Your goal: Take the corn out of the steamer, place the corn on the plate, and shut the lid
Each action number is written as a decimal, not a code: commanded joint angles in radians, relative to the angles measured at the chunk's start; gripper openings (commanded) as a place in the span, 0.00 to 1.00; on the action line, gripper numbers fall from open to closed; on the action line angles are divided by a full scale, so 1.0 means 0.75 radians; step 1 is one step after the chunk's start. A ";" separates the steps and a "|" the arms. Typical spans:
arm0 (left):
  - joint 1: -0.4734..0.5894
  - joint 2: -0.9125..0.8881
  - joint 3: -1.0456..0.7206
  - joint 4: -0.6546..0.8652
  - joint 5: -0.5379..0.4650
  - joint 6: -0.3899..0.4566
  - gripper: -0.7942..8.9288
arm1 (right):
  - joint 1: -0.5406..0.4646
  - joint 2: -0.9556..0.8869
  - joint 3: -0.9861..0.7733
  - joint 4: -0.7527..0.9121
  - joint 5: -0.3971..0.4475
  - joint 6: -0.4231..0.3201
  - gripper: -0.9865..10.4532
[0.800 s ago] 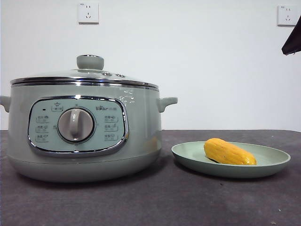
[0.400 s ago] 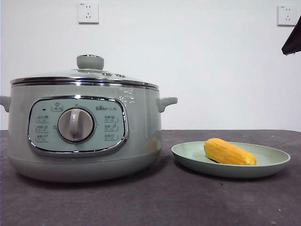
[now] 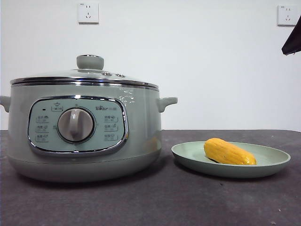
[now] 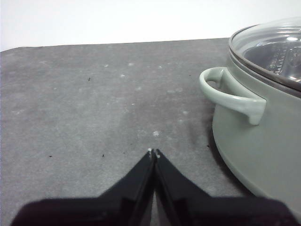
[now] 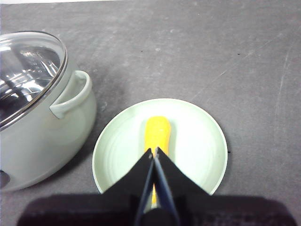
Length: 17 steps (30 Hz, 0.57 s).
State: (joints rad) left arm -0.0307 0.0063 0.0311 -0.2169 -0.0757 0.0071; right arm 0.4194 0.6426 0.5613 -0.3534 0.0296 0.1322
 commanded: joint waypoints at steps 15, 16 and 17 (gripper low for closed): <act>0.005 -0.003 -0.017 -0.001 0.002 -0.009 0.08 | -0.336 -0.515 -0.341 0.167 -0.092 -0.303 0.07; 0.005 -0.003 -0.017 -0.001 0.002 -0.009 0.08 | -0.380 -0.572 -0.382 0.182 -0.113 -0.303 0.07; 0.005 -0.003 -0.017 -0.001 0.002 -0.009 0.08 | -0.414 -0.618 -0.417 0.190 -0.115 -0.302 0.07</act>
State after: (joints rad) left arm -0.0307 0.0063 0.0311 -0.2169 -0.0757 0.0071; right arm 0.1276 0.2070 0.2733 -0.2291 -0.0517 -0.0834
